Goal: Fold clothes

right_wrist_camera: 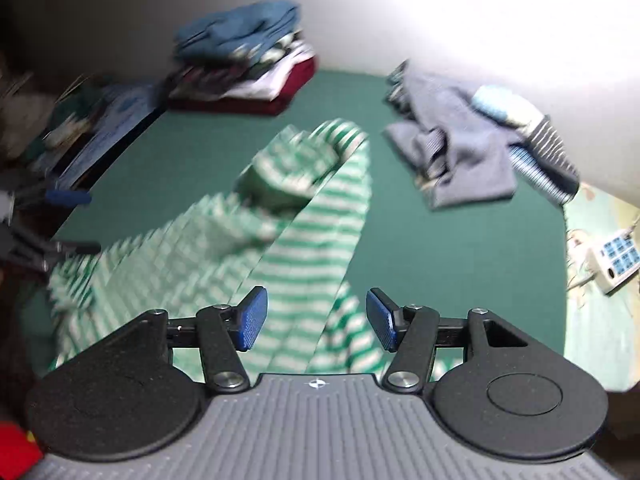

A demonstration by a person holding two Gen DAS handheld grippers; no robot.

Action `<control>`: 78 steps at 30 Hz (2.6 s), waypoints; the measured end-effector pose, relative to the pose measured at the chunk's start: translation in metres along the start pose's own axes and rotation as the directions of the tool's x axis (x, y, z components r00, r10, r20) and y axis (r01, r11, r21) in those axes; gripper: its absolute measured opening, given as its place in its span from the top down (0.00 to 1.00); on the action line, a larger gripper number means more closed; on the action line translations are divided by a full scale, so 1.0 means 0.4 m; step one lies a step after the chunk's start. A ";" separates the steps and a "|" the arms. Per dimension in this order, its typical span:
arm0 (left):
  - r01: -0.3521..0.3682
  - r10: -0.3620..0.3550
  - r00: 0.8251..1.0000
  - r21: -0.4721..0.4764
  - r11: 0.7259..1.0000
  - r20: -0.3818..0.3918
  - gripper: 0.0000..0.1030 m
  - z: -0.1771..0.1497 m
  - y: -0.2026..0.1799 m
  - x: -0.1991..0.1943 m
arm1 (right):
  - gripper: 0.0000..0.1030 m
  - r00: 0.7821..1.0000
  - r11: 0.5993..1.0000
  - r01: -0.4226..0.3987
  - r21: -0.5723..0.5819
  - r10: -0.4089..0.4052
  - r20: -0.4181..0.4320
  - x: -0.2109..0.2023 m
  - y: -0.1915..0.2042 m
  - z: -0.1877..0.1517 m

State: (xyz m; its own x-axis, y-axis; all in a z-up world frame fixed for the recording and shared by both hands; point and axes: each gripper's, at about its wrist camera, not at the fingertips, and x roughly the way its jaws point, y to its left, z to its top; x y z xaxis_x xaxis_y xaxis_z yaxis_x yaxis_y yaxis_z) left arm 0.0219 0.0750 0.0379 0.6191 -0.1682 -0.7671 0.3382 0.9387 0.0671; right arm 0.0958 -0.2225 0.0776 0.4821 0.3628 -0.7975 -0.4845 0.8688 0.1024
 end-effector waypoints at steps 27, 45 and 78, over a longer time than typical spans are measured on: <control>-0.147 0.167 0.979 -0.159 0.976 0.118 1.00 0.314 0.126 0.307 | 0.52 0.992 0.952 0.056 0.299 -0.086 0.089 0.324 -0.189 0.243; 0.072 -0.062 0.997 -0.301 0.951 0.042 0.49 0.287 0.081 0.413 | 0.57 0.987 0.943 -0.157 0.293 0.143 0.068 0.505 -0.131 0.207; -0.094 0.102 0.995 -0.420 0.903 -0.005 0.22 0.165 0.198 0.465 | 0.41 0.953 0.787 0.049 0.615 -0.220 0.206 0.346 -0.288 0.039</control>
State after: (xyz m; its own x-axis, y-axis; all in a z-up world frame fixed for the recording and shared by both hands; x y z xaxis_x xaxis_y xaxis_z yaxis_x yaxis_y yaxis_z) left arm 0.2105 0.0980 -0.0571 0.6466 -0.0705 -0.7596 -0.0508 0.9895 -0.1351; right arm 0.2298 -0.2671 -0.0351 0.7167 0.2240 -0.6604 0.0915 0.9086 0.4075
